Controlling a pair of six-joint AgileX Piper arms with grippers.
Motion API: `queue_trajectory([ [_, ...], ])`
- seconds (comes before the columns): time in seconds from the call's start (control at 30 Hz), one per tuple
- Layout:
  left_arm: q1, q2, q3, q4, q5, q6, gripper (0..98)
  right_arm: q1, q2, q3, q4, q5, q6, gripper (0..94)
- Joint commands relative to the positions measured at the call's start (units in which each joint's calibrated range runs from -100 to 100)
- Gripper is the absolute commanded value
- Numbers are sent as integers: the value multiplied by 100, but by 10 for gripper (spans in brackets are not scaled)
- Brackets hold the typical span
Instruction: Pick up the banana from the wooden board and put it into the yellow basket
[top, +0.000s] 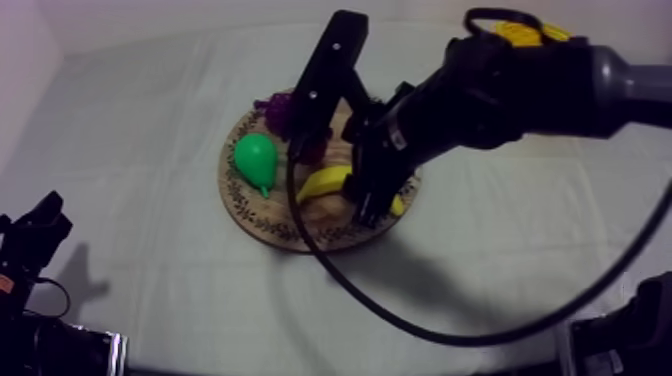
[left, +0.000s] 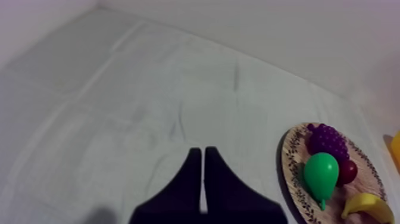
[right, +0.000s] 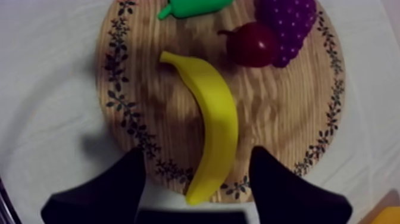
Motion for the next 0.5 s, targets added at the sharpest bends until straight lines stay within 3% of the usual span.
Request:
queue_trajectory([
  [0.0, -3, -3, 3, -1, 2, 1, 1, 23, 246, -56, 29, -7, -18, 502],
  [0.47, -3, -3, 3, -1, 2, 1, 1, 218, 1168, -389, 87, -340, 14, 485],
])
